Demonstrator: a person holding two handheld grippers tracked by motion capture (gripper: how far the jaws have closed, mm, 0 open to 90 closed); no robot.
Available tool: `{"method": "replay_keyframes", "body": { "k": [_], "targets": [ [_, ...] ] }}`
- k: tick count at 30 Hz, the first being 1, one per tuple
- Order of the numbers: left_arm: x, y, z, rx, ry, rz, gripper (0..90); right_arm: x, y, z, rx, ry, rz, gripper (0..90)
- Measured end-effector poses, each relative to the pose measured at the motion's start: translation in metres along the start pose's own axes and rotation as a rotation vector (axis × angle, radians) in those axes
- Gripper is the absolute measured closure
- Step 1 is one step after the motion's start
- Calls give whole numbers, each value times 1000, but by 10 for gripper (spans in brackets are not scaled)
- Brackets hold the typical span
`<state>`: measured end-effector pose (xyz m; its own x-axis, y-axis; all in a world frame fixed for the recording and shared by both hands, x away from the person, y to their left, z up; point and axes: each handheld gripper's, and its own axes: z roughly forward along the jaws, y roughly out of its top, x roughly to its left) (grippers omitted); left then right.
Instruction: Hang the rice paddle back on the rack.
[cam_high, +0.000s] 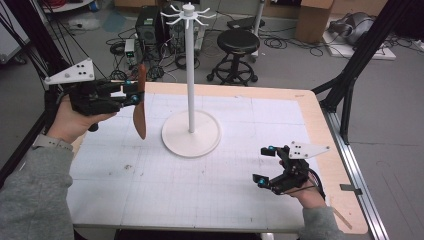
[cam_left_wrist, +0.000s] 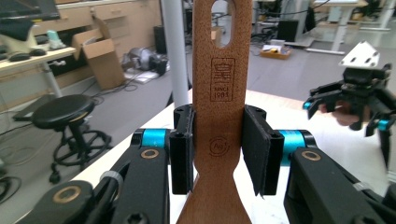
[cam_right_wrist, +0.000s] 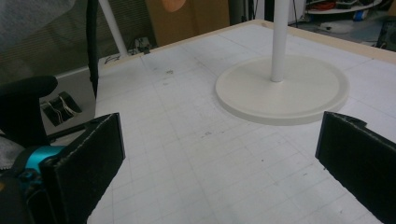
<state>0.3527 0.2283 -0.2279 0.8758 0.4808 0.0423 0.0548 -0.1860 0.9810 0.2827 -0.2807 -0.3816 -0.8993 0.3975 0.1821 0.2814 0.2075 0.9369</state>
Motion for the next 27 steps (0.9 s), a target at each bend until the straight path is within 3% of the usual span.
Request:
{"method": "replay_keyframes", "body": {
  "k": [10, 18, 27],
  "targets": [
    [7, 17, 16, -1, -9, -2, 654, 3, 1, -1, -14, -2, -10, 2],
    [12, 27, 17, -13, -11, -7, 654, 3, 1, 2, -2, 11, -16, 2],
    [16, 45, 20, -26, -25, -7, 654, 1, 2, -2, -37, 19, -6, 1]
  ]
}}
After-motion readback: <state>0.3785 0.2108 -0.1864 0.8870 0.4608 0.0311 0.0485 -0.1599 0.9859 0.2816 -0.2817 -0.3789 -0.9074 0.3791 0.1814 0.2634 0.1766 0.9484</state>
